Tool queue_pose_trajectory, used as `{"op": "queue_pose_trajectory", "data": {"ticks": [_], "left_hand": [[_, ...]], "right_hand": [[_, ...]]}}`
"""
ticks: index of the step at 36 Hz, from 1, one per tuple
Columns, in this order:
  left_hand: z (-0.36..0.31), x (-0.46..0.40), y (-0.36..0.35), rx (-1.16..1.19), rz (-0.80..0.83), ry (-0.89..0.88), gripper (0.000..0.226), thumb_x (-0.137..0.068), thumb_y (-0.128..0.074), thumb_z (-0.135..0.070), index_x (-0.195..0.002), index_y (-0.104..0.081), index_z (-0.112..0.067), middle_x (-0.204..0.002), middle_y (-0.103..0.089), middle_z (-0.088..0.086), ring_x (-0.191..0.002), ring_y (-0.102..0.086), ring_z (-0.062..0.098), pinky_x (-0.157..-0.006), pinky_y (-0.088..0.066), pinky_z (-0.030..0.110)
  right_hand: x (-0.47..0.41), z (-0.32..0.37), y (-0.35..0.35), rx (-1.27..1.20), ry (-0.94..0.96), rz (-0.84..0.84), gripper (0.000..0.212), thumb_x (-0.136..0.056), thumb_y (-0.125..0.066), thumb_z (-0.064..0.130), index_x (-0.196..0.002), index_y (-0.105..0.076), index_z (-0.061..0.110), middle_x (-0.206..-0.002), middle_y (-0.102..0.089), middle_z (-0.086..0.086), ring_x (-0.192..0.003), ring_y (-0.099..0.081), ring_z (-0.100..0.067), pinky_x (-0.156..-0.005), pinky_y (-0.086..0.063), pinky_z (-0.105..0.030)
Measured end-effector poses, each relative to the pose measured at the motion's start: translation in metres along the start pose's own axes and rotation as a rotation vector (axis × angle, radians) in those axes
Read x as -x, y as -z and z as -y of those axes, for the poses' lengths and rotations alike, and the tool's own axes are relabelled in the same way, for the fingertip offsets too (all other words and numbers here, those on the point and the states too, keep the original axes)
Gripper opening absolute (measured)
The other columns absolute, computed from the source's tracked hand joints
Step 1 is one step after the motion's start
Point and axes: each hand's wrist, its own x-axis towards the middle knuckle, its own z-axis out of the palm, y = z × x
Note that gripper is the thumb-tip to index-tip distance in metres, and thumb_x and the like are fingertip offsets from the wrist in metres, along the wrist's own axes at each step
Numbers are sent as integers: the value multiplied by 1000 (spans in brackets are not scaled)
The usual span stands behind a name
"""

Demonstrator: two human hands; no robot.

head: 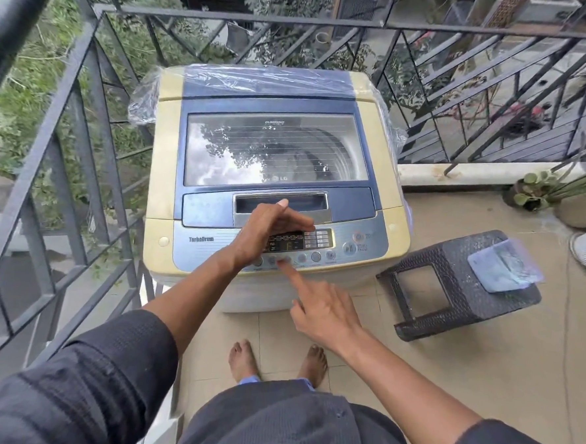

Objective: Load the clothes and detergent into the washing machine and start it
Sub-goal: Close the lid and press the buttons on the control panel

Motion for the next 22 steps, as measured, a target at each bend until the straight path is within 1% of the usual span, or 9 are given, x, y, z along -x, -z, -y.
{"op": "queue_pose_trajectory", "data": {"ticks": [5, 9, 11, 13, 18, 22], "left_hand": [[-2, 0, 2, 4, 14, 16, 71, -107, -30, -44, -117, -75, 10, -113, -79, 22, -116, -75, 31, -107, -55, 34], [-3, -2, 2, 24, 15, 48, 72, -106, -29, -46, -116, -76, 8, -113, -79, 22, -116, -75, 31, -111, -53, 39], [-3, -2, 2, 28, 11, 59, 71, -105, -30, -47, -114, -76, 6, -112, -80, 21, -116, -75, 31, -112, -53, 41], [-3, -2, 2, 28, 9, 62, 71, -105, -30, -47, -113, -77, 5, -111, -80, 21, -116, -75, 31, -113, -53, 42], [-4, -3, 4, 8, 21, 56, 73, -106, -28, -46, -115, -76, 9, -112, -79, 23, -116, -75, 33, -114, -51, 46], [-6, -5, 6, 7, 57, 84, 77, -105, -26, -49, -117, -74, 11, -116, -78, 26, -118, -74, 34, -116, -50, 45]], "right_hand": [[-4, 6, -4, 33, 17, 3, 90, -95, -49, 23, -159, 5, 54, -99, -72, -11, -91, -67, -41, -78, -52, -45], [-8, 7, -10, 38, -2, 20, 91, -95, -49, 25, -157, 9, 56, -103, -72, -16, -93, -68, -42, -81, -52, -47], [-9, 7, -12, 41, -7, 23, 92, -95, -50, 25, -157, 11, 55, -101, -73, -17, -92, -69, -42, -80, -52, -46], [-8, 6, -14, 48, -10, 33, 95, -95, -50, 25, -156, 16, 54, -97, -74, -18, -90, -70, -41, -80, -53, -45], [-5, 7, -21, 84, 5, 54, 110, -92, -53, 20, -150, 35, 52, -88, -73, -19, -82, -70, -41, -77, -55, -46], [-4, 8, -23, 70, -11, 72, 115, -91, -55, 18, -146, 39, 54, -87, -73, -17, -82, -70, -40, -76, -56, -45]]}}
